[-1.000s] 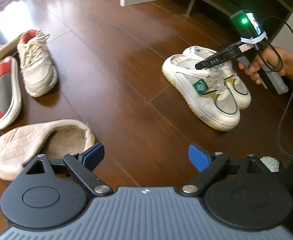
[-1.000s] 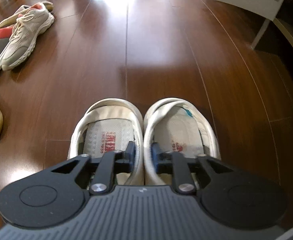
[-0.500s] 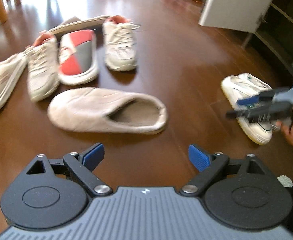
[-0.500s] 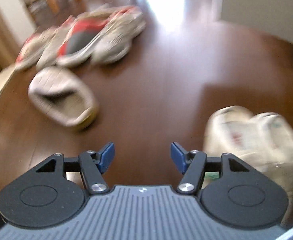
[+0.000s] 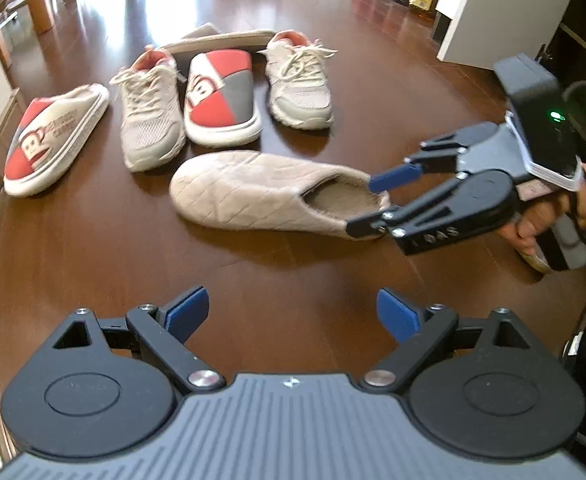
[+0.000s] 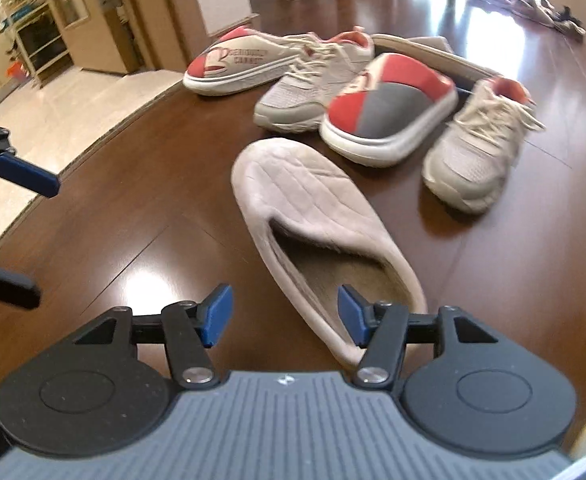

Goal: Organize scattered shoes
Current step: 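Grasp the heel of a beige quilted slipper with the right gripper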

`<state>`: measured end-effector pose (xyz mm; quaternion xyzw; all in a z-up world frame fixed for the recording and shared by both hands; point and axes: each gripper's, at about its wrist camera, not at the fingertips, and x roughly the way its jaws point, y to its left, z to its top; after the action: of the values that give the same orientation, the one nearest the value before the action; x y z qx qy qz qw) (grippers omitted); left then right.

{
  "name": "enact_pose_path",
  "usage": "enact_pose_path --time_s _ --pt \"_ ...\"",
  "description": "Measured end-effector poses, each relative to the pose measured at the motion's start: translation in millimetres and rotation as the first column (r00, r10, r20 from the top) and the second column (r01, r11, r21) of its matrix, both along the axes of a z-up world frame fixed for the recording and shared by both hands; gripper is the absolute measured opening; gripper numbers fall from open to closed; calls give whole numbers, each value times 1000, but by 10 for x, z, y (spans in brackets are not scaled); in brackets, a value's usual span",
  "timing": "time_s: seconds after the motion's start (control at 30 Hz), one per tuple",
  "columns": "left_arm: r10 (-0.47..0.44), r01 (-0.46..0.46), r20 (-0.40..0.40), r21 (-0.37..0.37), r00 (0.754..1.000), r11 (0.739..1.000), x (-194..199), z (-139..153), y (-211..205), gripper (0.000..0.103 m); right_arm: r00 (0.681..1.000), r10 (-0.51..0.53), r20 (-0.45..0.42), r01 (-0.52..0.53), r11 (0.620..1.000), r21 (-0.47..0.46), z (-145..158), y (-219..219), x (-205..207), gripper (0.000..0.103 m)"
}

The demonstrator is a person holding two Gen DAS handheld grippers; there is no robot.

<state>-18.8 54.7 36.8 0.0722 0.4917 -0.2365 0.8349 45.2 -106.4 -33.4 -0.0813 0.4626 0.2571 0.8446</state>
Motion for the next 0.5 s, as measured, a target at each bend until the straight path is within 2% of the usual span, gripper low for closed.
enact_pose_path --time_s 0.1,0.23,0.33,0.5 --pt "8 -9 -1 -5 1000 1000 -13 -10 66 93 998 39 39 -36 997 -64 -84 301 119 52" --pt "20 -20 -4 -12 1000 1000 -31 -24 155 93 998 60 26 -57 993 -100 -191 536 274 51" --pt "26 -27 -5 -20 1000 999 -10 -42 176 93 998 56 21 -54 995 -86 -165 538 262 55" --pt "5 -5 0 2 1000 1000 173 -76 27 93 1000 26 -11 -27 997 -69 -133 339 269 56"
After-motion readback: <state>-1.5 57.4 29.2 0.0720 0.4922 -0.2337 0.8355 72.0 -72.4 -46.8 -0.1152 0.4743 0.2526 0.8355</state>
